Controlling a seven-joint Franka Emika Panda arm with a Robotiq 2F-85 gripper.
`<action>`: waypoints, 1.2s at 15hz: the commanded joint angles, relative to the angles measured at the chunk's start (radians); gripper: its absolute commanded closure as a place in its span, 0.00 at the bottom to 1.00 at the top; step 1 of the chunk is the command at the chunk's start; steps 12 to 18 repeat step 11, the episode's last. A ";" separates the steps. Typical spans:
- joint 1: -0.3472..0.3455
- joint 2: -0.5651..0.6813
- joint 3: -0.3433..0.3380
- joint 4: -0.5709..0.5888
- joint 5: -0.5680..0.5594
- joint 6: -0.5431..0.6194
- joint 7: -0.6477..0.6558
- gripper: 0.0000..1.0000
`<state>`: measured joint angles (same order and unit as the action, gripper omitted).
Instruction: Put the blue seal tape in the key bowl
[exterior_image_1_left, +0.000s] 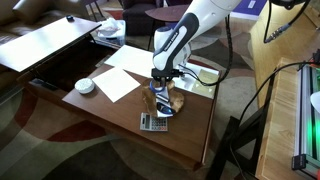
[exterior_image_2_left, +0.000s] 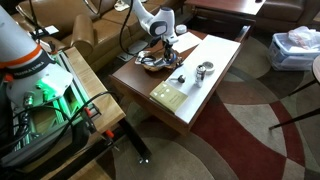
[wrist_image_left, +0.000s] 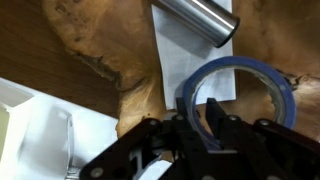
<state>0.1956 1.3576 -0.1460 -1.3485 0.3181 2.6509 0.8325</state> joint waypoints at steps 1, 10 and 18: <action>0.007 -0.092 0.007 -0.108 0.002 0.027 -0.022 0.39; 0.051 -0.272 -0.010 -0.378 0.096 0.540 -0.101 0.00; 0.051 -0.297 -0.001 -0.416 0.117 0.599 -0.129 0.00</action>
